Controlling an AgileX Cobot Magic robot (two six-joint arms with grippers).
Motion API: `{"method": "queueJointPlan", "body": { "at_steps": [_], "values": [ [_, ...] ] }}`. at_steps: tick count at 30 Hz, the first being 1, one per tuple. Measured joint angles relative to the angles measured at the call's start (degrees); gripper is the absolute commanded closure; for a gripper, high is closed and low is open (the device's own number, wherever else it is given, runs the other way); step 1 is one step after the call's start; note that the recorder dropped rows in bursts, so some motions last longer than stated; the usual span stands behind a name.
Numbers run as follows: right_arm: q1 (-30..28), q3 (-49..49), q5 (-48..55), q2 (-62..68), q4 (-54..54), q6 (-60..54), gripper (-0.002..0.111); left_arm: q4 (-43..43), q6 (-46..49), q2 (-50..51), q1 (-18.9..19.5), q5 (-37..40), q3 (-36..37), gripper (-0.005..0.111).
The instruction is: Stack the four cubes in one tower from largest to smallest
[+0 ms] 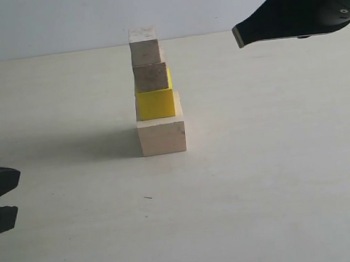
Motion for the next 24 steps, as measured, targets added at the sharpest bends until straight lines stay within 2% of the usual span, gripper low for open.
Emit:
{"method": "queueJointPlan", "body": {
  "at_steps": [9, 15, 18, 21, 24],
  "values": [
    [0.00, 0.00, 0.00, 0.00, 0.00, 0.00, 0.108, -1.03, -0.10, 0.00, 0.11, -0.42, 0.00, 0.107],
    [0.00, 0.00, 0.00, 0.00, 0.00, 0.00, 0.108, -0.56, -0.10, -0.12, 0.33, -8.71, 0.09, 0.107],
    [0.00, 0.00, 0.00, 0.00, 0.00, 0.00, 0.108, -0.56, -0.10, -2.71, 0.94, -8.95, 0.09, 0.107],
    [0.00, 0.00, 0.00, 0.00, 0.00, 0.00, 0.108, -0.56, -0.10, -6.91, 6.18, -8.95, 0.09, 0.107],
    [0.00, 0.00, 0.00, 0.00, 0.00, 0.00, 0.108, -0.44, 0.00, -12.75, 14.93, -8.95, 0.09, 0.107]
  ]
}}
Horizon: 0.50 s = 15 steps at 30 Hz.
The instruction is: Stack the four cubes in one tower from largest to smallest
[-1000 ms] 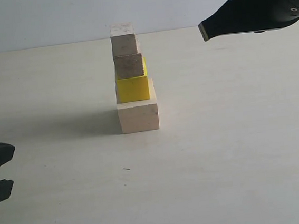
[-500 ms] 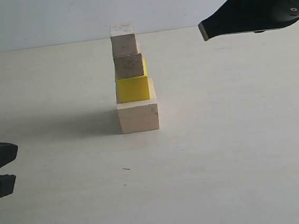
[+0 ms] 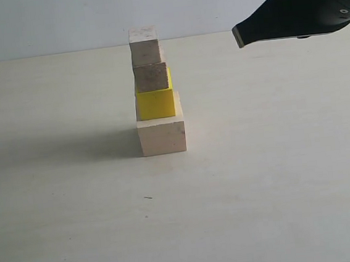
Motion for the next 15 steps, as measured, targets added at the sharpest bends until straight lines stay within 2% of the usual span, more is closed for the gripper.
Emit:
{"method": "queueJointPlan", "body": {
  "at_steps": [4, 7, 11, 15],
  "values": [
    [0.00, 0.00, 0.00, 0.00, 0.00, 0.10, 0.108, 0.00, 0.00, -8.76, 9.15, 0.00, 0.00, 0.107],
    [0.00, 0.00, 0.00, 0.00, 0.00, 0.20, 0.108, 0.00, 0.00, -15.48, 14.47, 0.00, 0.00, 0.107],
    [0.00, 0.00, 0.00, 0.00, 0.00, 0.20, 0.108, 0.00, 0.00, -20.68, 17.55, 0.00, 0.00, 0.107],
    [0.00, 0.00, 0.00, 0.00, 0.00, 0.20, 0.108, 0.00, 0.00, -22.96, 18.02, 0.00, 0.00, 0.107]
  ]
}}
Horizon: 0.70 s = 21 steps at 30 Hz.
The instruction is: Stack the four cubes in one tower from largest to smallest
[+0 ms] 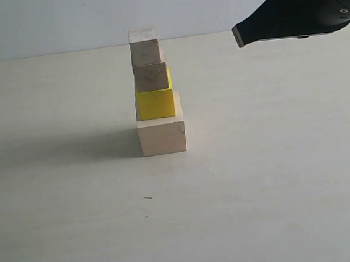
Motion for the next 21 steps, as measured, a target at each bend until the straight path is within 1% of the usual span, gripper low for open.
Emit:
{"method": "queueJointPlan", "body": {
  "at_steps": [9, 14, 17, 21],
  "values": [
    [0.00, 0.00, 0.00, 0.00, 0.00, 0.00, 0.108, -1.02, -0.11, -0.77, 0.00, 0.91, 0.00, 0.107],
    [0.00, 0.00, 0.00, 0.00, 0.00, 0.00, 0.108, -2.16, -0.11, -3.53, 0.00, 8.64, 0.26, 0.107],
    [0.00, 0.00, 0.00, 0.00, 0.00, 0.00, 0.108, -2.41, -0.11, -6.46, 0.00, 10.67, 3.05, 0.107],
    [0.00, 0.00, 0.00, 0.00, 0.00, 0.00, 0.108, -2.51, -0.86, -11.74, 0.00, 11.21, 9.31, 0.107]
  ]
}}
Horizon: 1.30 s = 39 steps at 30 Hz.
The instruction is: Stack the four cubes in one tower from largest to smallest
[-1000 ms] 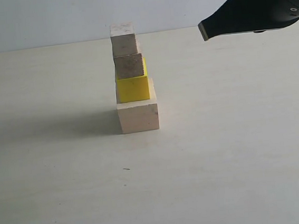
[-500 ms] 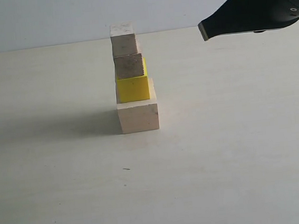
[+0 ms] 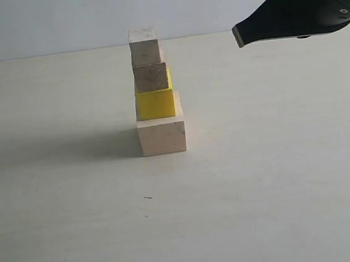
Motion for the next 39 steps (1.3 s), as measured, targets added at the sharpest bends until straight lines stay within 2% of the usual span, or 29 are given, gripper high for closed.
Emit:
{"method": "queueJointPlan", "body": {
  "at_steps": [6, 12, 22, 32, 39],
  "values": [
    [0.00, 0.00, 0.00, 0.00, 0.00, 0.00, 0.108, 0.00, -0.78, -5.03, 0.00, -1.62, 8.07, 0.107],
    [0.00, 0.00, 0.00, 0.00, 0.00, 0.00, 0.108, 0.00, -3.26, -5.31, 0.00, -3.69, 12.92, 0.107],
    [0.00, 0.00, 0.00, 0.00, 0.00, 0.00, 0.108, 2.38, -4.90, -5.31, 0.00, -3.68, 13.17, 0.107],
    [0.00, 0.00, 0.00, 0.00, 0.00, 0.00, 0.108, 4.91, -5.24, -5.31, -3.97, -2.63, 13.17, 0.107],
    [0.00, 0.00, 0.00, 0.00, 0.00, 0.00, 0.108, 5.01, -5.34, -5.31, -5.03, -2.58, 13.17, 0.107]
  ]
}}
